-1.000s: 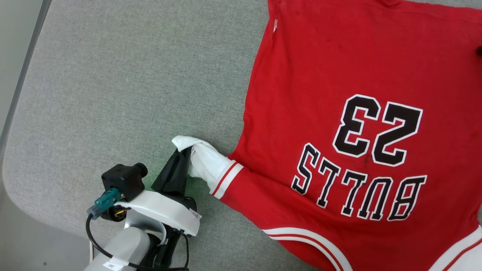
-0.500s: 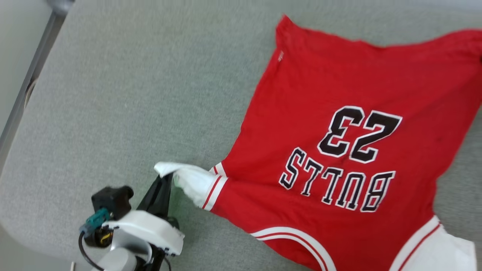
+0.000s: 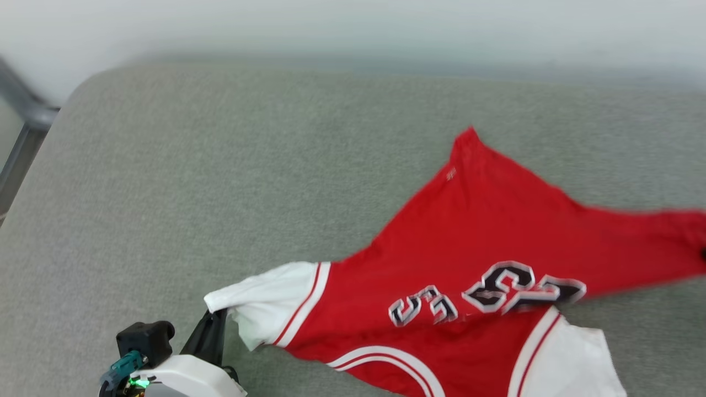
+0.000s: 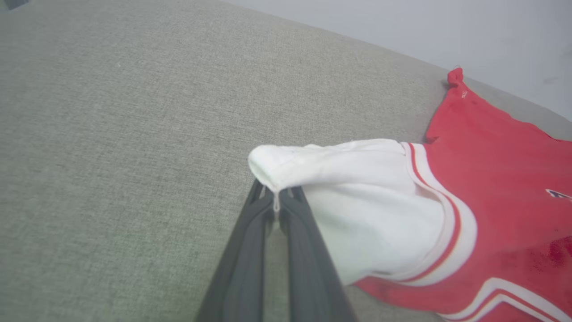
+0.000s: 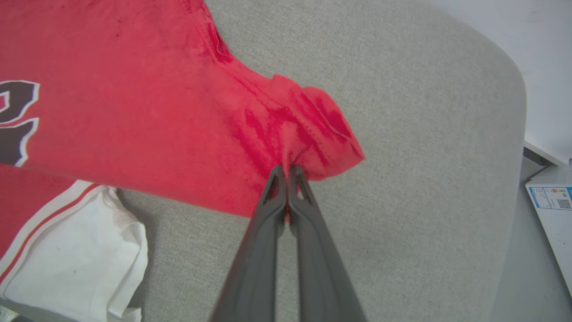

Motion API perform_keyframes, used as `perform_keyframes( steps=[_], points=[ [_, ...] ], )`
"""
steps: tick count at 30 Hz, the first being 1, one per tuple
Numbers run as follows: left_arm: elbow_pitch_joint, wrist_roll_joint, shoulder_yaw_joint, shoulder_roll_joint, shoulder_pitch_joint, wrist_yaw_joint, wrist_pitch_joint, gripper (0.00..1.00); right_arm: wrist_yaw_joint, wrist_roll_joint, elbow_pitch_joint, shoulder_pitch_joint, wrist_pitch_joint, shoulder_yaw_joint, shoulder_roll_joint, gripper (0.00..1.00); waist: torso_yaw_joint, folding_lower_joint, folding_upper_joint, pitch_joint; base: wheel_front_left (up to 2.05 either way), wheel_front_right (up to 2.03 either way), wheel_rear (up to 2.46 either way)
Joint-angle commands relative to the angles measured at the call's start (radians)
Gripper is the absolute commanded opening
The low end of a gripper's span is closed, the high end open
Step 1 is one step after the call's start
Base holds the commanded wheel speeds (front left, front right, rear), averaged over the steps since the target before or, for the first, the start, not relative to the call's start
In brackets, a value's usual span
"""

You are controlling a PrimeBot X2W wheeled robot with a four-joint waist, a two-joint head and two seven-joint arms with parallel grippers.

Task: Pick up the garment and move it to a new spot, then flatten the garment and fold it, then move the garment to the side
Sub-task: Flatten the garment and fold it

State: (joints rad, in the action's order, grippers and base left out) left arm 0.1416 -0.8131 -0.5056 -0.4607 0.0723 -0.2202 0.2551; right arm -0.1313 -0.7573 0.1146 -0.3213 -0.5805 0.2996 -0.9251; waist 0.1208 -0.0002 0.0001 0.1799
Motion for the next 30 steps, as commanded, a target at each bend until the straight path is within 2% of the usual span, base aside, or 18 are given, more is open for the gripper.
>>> perform_keyframes(
  steps=[1,4,9,13,18,19,20,25,30],
  points=[
    [-0.003,-0.003,0.005,-0.003,-0.015,-0.006,-0.001,0.00,0.001,-0.002,-0.017,0.069,0.007,-0.030,0.011,0.00,-0.039,0.0002,-0.0001,-0.041,0.00,0.00,0.00],
    [-0.006,-0.008,0.006,-0.008,-0.035,-0.012,-0.002,0.00,0.001,0.012,-0.051,0.228,0.009,-0.122,0.046,0.00,-0.055,0.0002,-0.0001,-0.063,0.00,0.00,0.00],
    [-0.013,-0.010,0.003,-0.010,-0.052,-0.019,-0.003,0.00,0.001,0.043,-0.089,0.466,0.011,-0.247,0.167,0.00,-0.067,0.0002,-0.0001,-0.081,0.00,0.00,0.00],
    [-0.015,-0.008,-0.004,-0.014,-0.056,-0.017,-0.007,0.00,0.001,0.060,-0.083,0.612,-0.004,-0.290,0.272,0.00,-0.062,0.0002,-0.0001,-0.085,0.00,0.00,0.00],
    [-0.021,-0.003,-0.007,-0.022,-0.055,-0.022,-0.012,0.00,0.001,0.084,-0.066,0.685,0.003,-0.316,0.349,0.00,-0.059,0.0002,-0.0001,-0.084,0.00,0.00,0.00],
    [-0.023,-0.003,-0.006,-0.024,-0.056,-0.023,-0.013,0.00,0.001,0.093,-0.067,0.678,0.014,-0.330,0.359,0.74,-0.060,0.0002,-0.0001,-0.085,0.00,0.00,0.00],
    [-0.025,-0.003,-0.006,-0.025,-0.057,-0.024,-0.015,0.00,0.001,0.097,-0.070,0.671,0.022,-0.341,0.370,1.00,-0.061,0.0002,-0.0001,-0.086,0.00,0.00,0.00],
    [-0.038,0.001,-0.012,-0.031,-0.054,-0.029,-0.021,0.00,0.001,0.136,-0.163,0.609,0.083,-0.408,0.354,1.00,-0.057,0.0002,-0.0001,-0.091,0.00,0.00,0.00],
    [-0.052,0.009,-0.017,-0.028,-0.037,-0.034,-0.022,0.00,0.001,0.154,-0.272,0.527,0.073,-0.433,0.303,1.00,-0.042,0.0002,-0.0001,-0.079,0.00,0.00,0.00]
  ],
)
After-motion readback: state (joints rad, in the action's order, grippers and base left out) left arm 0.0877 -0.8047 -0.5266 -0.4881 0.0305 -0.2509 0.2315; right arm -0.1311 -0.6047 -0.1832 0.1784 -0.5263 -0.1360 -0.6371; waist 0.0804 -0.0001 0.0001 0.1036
